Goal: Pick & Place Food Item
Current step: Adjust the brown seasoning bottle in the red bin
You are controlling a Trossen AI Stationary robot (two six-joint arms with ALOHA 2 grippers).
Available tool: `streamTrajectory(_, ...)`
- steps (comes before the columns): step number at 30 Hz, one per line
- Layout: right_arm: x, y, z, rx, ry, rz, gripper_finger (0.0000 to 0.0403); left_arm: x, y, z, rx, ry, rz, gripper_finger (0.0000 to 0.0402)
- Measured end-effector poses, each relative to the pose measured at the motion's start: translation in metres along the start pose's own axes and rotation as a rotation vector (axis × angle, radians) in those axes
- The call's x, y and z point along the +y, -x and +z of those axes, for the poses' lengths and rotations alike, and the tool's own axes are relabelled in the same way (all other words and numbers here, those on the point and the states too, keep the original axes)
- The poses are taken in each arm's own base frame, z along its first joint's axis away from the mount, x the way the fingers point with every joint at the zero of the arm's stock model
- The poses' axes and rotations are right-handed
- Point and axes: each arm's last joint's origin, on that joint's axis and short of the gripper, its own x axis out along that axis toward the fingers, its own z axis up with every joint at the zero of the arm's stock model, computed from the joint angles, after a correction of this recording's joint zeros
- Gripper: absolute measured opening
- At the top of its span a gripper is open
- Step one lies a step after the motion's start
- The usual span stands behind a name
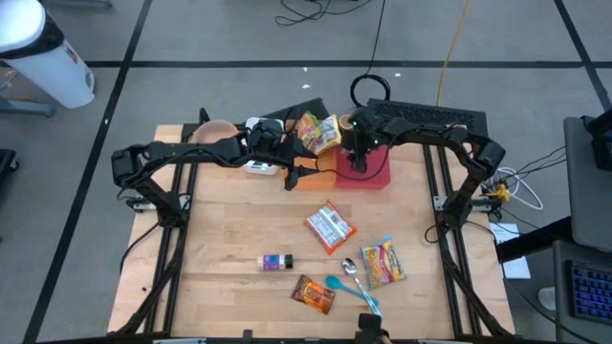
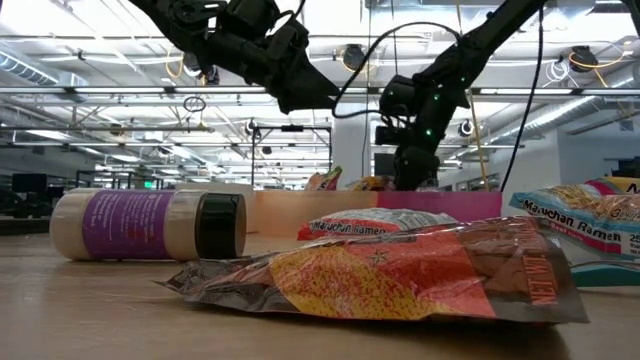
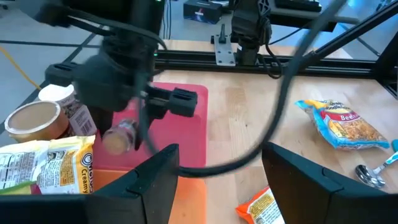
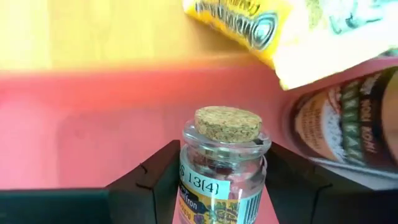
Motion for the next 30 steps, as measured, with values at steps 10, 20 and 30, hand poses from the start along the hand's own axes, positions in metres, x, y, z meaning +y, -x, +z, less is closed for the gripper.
streamTrajectory(10, 0.000, -0.017, -0.018, -0.210, -0.177, -0.044, 0.0182, 0.000, 0.000, 0.000, 0.001, 0.003, 0.000, 0.0239)
streamTrajectory(20, 0.020, -0.028, -0.034, -0.386, -0.237, -0.180, 0.0182, 0.000, 0.000, 0.000, -0.001, -0.001, 0.000, 0.0239)
streamTrajectory(30, 0.038, -0.026, -0.048, -0.563, -0.310, -0.258, 0.0182, 0.000, 0.000, 0.001, -0.014, -0.007, 0.002, 0.0239)
